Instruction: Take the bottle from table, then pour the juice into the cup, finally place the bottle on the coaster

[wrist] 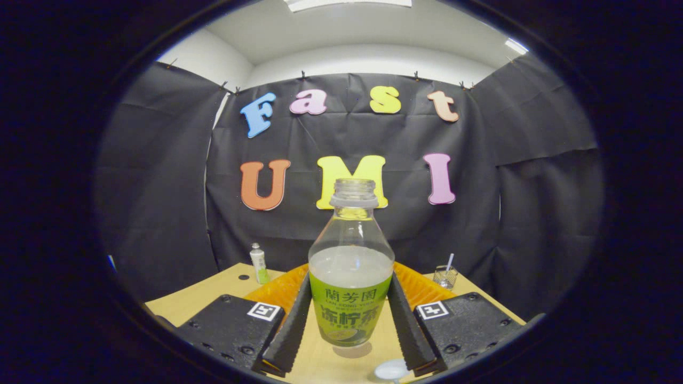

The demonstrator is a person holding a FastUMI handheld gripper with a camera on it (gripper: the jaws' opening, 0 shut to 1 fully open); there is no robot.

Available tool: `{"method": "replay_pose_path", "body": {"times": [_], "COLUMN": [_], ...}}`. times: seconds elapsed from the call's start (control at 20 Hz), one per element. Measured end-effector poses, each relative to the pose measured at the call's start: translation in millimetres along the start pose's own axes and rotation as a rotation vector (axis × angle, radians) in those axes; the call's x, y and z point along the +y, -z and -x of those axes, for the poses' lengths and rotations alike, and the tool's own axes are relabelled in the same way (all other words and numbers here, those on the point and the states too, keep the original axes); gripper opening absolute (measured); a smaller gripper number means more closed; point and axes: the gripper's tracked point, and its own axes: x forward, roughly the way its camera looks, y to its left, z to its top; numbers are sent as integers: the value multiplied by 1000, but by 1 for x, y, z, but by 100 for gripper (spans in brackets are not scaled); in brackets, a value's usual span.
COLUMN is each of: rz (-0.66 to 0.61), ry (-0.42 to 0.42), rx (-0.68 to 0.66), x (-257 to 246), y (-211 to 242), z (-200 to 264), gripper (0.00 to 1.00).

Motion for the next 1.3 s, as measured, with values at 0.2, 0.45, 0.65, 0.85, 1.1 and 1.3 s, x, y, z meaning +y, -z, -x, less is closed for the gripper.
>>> {"method": "replay_pose_path", "body": {"times": [0.2, 0.45, 0.65, 0.85, 1.1, 1.3], "rz": [3, 18, -8, -10, 18, 30], "ry": [37, 58, 71, 96, 128, 129], "rx": [34, 106, 124, 138, 166, 136], "x": [0, -1, -5, -13, -14, -8], "y": [41, 106, 140, 164, 195, 201], "z": [-36, -76, -97, -111, -119, -119], "gripper": [79, 79, 79, 79, 79, 80]}}
